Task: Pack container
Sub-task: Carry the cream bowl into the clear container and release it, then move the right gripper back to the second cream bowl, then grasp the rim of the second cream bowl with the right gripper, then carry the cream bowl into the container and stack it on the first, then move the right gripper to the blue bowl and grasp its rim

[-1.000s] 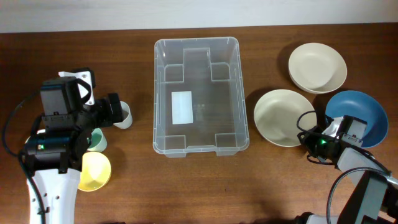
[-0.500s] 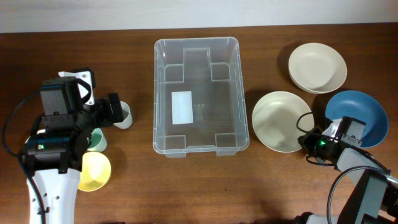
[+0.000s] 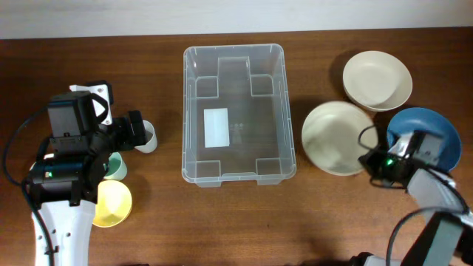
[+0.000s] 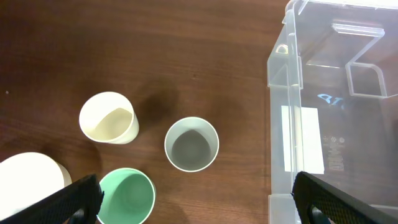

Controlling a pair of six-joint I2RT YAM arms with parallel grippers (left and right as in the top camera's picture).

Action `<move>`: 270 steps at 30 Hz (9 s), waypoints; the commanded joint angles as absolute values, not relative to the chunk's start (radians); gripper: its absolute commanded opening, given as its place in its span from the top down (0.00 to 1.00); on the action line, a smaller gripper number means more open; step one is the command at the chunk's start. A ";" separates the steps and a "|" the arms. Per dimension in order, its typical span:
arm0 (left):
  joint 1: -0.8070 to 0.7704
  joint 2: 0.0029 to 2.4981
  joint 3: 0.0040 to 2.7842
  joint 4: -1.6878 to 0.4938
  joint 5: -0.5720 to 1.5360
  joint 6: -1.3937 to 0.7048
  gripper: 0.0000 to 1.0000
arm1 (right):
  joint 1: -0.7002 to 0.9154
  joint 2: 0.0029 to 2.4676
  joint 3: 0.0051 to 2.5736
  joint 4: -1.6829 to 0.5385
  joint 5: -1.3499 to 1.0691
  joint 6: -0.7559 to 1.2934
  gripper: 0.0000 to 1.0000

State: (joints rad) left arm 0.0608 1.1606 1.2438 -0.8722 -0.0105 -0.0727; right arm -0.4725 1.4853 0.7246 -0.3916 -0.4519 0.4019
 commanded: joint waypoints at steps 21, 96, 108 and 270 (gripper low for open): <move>0.061 1.163 1.262 -0.873 0.004 -0.082 0.01 | 0.229 1.417 1.543 -0.730 0.060 0.044 0.96; 0.061 1.163 1.262 -0.881 0.004 -0.082 0.01 | -0.036 2.355 2.085 -1.052 0.361 -0.109 0.01; 0.061 1.163 1.262 -0.880 0.004 -0.083 0.01 | -0.087 2.444 2.080 -1.008 0.318 -0.108 0.00; 0.061 1.163 1.262 -0.884 0.004 -0.083 0.01 | -0.310 2.136 1.694 -1.147 0.187 0.353 0.20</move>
State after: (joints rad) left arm 0.0608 1.1606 1.2438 -0.8833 -0.0074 -0.0727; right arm -0.3031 2.1006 1.7329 -1.1698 0.1982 0.3405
